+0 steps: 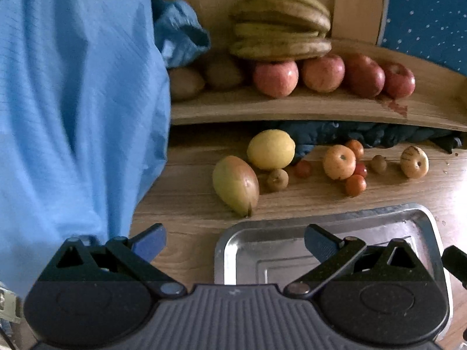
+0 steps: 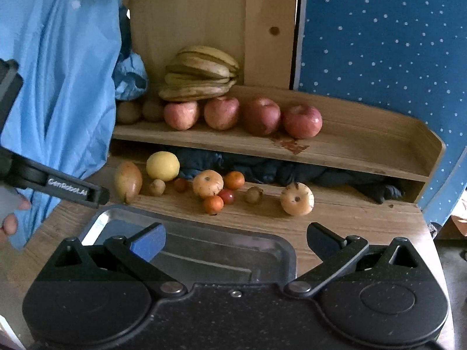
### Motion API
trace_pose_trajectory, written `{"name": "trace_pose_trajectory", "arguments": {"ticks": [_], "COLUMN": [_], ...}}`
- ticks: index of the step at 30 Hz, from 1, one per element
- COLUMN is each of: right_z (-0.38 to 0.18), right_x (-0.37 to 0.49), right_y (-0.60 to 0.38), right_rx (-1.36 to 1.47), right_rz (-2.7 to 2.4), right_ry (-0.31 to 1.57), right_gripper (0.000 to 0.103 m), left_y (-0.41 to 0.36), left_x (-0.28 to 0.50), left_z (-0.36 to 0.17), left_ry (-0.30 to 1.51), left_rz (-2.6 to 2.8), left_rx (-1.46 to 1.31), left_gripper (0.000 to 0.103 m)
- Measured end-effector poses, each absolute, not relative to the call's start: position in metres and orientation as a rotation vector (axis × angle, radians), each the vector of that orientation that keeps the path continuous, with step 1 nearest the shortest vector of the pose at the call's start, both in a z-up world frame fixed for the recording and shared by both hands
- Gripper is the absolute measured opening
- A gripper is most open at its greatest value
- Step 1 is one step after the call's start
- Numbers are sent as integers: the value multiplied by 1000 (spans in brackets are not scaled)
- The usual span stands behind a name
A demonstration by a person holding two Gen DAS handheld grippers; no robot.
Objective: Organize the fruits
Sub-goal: 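Move the left tool toward the mango while the right tool approaches a small orange fruit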
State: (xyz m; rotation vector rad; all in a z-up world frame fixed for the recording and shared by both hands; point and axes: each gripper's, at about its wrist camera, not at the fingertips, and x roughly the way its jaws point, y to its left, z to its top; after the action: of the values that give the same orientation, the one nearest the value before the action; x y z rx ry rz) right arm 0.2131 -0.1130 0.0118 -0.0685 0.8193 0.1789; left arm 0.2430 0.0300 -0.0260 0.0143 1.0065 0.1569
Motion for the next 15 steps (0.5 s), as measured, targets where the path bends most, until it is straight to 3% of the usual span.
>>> {"name": "trace_pose_trajectory", "arguments": {"ticks": [10, 15], "right_z": [-14, -31], "right_x": [252, 280], "right_y": [-92, -83], "right_rx": [-65, -47], "right_rz": [170, 190], "right_ry": [896, 922], "right_gripper": [102, 96], "left_y": [58, 63], "left_x": [283, 299], "left_z": [-50, -58], "left_ry": [1030, 1043], "left_rz": [105, 98], "left_rx": [-16, -23], "left_gripper": [103, 103]}}
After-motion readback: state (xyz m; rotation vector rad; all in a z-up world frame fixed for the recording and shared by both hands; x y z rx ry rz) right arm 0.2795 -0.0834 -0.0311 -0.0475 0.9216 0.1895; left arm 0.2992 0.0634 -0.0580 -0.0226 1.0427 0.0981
